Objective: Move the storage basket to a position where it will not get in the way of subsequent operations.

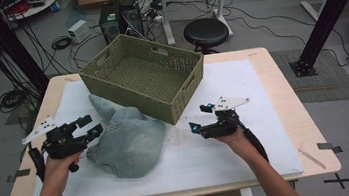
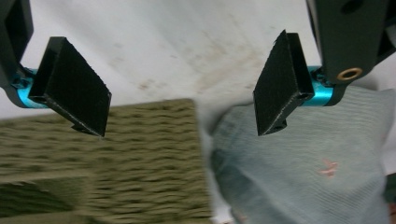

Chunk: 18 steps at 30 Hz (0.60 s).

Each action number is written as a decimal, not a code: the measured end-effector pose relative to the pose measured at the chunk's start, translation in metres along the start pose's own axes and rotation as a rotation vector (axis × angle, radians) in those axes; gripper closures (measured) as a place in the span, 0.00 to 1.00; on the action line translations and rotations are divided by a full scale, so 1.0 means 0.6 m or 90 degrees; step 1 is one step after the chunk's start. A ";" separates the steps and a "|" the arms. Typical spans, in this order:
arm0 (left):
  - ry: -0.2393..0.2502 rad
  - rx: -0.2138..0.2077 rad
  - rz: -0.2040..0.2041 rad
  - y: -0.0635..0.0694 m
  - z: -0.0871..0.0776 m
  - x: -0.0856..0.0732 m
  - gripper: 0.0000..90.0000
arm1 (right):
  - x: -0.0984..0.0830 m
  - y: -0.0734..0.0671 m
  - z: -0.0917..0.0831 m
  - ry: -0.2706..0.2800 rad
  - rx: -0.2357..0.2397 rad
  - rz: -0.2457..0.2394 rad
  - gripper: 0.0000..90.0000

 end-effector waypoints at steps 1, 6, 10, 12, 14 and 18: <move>0.001 0.013 0.011 -0.005 -0.007 0.000 0.28 | 0.001 -0.007 0.007 -0.004 0.008 -0.003 0.22; 0.015 0.062 0.033 -0.025 -0.037 0.001 0.24 | 0.003 -0.040 0.042 -0.021 0.059 -0.014 0.22; 0.015 0.093 0.033 -0.039 -0.050 -0.002 0.24 | 0.008 -0.068 0.076 -0.036 0.091 -0.032 0.22; 0.012 0.100 0.030 -0.044 -0.054 -0.004 0.24 | 0.009 -0.082 0.094 -0.041 0.108 -0.033 0.22; 0.008 0.106 0.030 -0.046 -0.056 -0.005 0.24 | 0.009 -0.095 0.115 -0.057 0.118 -0.043 0.22; 0.001 0.108 0.025 -0.050 -0.057 -0.008 0.24 | 0.009 -0.113 0.155 -0.094 0.128 -0.073 0.32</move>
Point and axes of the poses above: each handheld gripper's, and its own axes: z roughly forward along the jaws, x roughly out of its top, y roughly to its right, the point moved 2 cm from there along z, roughly forward along the jaws, and after that the axes turned 2 degrees about y, right-handed, at the moved point
